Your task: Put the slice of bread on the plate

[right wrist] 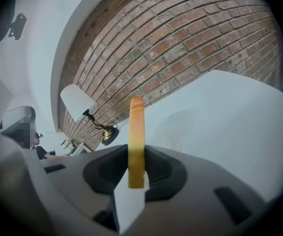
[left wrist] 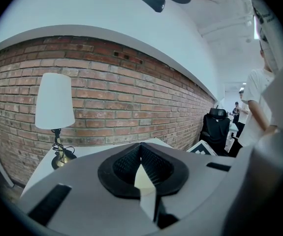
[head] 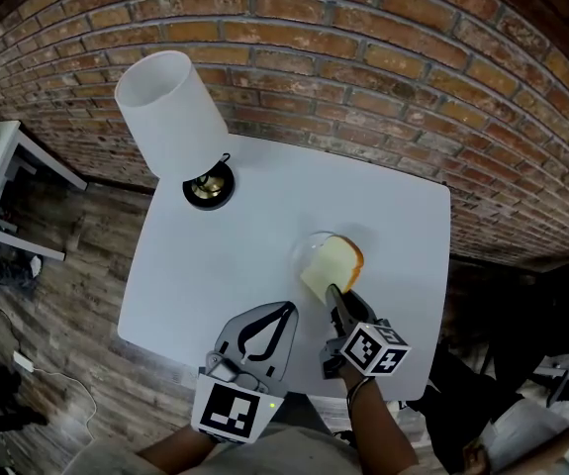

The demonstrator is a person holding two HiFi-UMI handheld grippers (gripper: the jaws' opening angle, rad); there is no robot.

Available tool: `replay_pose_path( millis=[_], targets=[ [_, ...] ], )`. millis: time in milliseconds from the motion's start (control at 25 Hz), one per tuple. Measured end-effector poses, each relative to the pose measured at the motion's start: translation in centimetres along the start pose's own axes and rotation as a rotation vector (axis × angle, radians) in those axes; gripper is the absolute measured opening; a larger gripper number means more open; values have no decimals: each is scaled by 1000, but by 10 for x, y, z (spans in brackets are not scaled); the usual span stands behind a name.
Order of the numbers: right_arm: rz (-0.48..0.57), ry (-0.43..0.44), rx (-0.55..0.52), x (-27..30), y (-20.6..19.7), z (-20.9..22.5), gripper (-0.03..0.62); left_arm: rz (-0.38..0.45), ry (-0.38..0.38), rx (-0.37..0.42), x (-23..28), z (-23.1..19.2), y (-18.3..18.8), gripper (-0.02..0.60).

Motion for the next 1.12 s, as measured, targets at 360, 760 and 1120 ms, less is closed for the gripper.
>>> replay_pose_path(
  millis=[360, 760, 1120],
  targets=[
    [-7, 5, 40, 7, 1, 5, 98, -9, -5, -5, 4, -4, -1, 9],
    [-9, -5, 55, 13, 2, 13, 105, -9, -6, -15, 9, -11, 0, 9],
    [-31, -39, 5, 17, 3, 15, 121, -13, -10, -22, 13, -13, 0, 9]
  ],
)
Point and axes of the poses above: the fingertips, and each gripper's own axes: x forward along the fingers, z to its right, y out of its top, the point moved 8 cm from there along -x, backward along the fingers, and after that the axes turned 2 degrees about y, right-handed, at the moved point
